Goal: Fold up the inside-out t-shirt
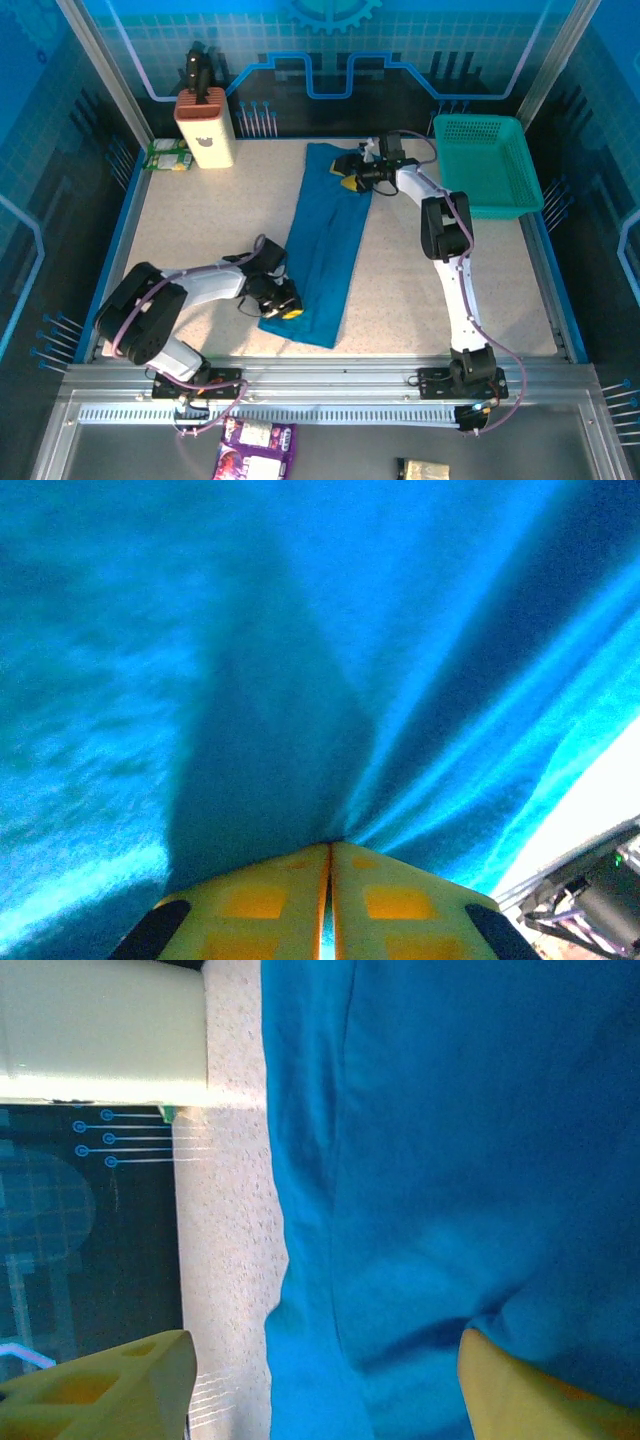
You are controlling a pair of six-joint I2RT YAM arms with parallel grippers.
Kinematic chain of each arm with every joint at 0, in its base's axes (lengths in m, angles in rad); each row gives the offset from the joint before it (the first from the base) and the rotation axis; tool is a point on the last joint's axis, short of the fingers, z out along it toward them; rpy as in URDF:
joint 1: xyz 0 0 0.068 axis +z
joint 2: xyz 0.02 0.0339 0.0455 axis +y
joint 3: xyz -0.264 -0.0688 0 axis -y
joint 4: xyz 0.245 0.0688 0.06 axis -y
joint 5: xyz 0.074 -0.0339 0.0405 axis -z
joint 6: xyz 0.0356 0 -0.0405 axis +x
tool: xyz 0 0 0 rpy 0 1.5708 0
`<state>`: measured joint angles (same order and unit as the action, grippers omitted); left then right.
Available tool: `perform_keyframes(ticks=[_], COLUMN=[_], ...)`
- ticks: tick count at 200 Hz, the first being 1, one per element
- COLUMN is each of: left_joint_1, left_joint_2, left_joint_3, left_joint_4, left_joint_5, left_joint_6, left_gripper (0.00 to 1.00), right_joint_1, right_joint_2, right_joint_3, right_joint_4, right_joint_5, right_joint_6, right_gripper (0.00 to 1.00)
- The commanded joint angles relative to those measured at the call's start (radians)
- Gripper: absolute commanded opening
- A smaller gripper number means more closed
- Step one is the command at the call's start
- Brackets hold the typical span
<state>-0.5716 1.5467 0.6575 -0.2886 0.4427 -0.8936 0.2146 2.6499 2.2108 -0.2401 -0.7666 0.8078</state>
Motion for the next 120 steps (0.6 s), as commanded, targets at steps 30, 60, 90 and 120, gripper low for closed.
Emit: perform_keyframes(ticks=[30,60,90,120], left_joint_1=[-0.192,-0.233,-0.221,-0.176], left_joint_2=[0.156,0.108,0.04,0.019], left_joint_3=[0.175,0.26,0.265,0.205], left_joint_4=[0.012,-0.025,-0.181,-0.235], left_joint_5=[-0.021,-0.048,-0.153,-0.187], left_joint_6=[-0.132,-0.109,-0.058,-0.007], left_gripper=[0.15,0.17,0.18,0.16], right_joint_1=[-0.053,-0.051,-0.037,0.004], right_joint_2=[0.139,-0.023,-0.265,-0.505], right_joint_3=[0.222,0.144,-0.114,-0.397], right_joint_4=[-0.126,-0.184,-0.198,-0.234], right_joint_5=[0.022,0.015,0.043,0.086], right_joint_6=[-0.046,-0.078,-0.139,-0.199], right_gripper=[0.71,0.7,0.7,0.69])
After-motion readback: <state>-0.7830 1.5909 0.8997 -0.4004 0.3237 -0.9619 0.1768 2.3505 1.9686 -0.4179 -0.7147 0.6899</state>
